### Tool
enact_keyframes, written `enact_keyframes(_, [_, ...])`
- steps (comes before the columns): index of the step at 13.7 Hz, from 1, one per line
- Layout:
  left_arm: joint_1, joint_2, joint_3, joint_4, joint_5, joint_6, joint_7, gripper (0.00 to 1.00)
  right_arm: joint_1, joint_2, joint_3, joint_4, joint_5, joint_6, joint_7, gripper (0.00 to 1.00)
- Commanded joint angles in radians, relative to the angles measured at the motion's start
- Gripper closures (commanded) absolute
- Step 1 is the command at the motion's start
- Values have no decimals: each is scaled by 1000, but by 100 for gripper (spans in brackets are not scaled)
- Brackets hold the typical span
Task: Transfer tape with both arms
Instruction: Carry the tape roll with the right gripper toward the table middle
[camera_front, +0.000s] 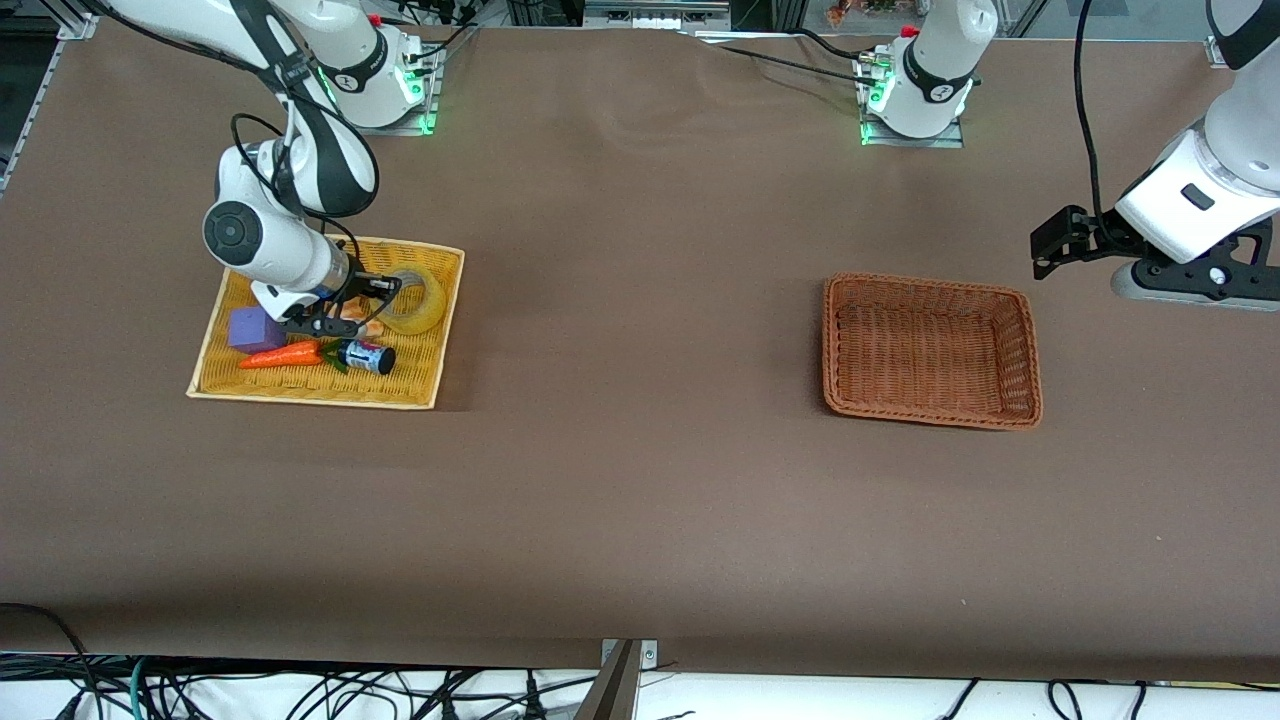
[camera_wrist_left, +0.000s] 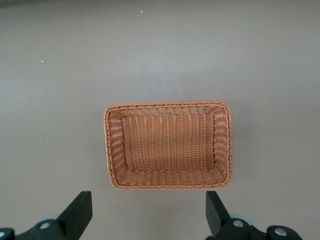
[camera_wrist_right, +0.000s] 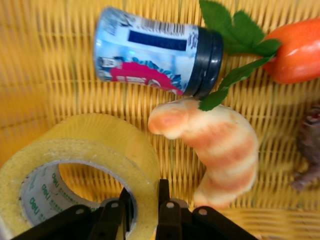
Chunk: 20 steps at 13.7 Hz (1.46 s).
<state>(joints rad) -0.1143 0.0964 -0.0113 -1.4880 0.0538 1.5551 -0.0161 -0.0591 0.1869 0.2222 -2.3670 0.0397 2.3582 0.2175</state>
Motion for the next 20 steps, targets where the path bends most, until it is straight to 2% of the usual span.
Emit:
enact_keyframes(1, [4,8,4,23,-28,-6,18,0,-4,-118,23,0,5,-85,16,100])
enact_keyframes(2, [4,8,4,23,-28,-6,18,0,-4,-136,49,0,8,-89,34,100])
enact_keyframes(4, [4,8,4,23,-28,-6,18,0,-4,-138,148,15,5,-82,191,100])
enact_keyframes(5, [4,8,4,23,-28,-6,18,0,-2,-129,198,41,2,-82,254,100])
enact_keyframes(8, [4,8,2,23,-29,-6,18,0,14,-87,290,130,-1,-83,359,100])
enact_keyframes(11, [4,8,4,23,-28,-6,18,0,126,6,296,234,-14,-82,488,100])
enact_keyframes(14, [4,8,2,23,-28,-6,18,0,237,130,296,372,-101,-82,682,100])
enact_keyframes(17, [2,8,1,23,-29,-6,16,0,326,294,292,517,-262,-83,883,100])
enact_keyframes(20, [2,8,1,23,-29,-6,16,0,343,422,292,633,-365,-83,953,100])
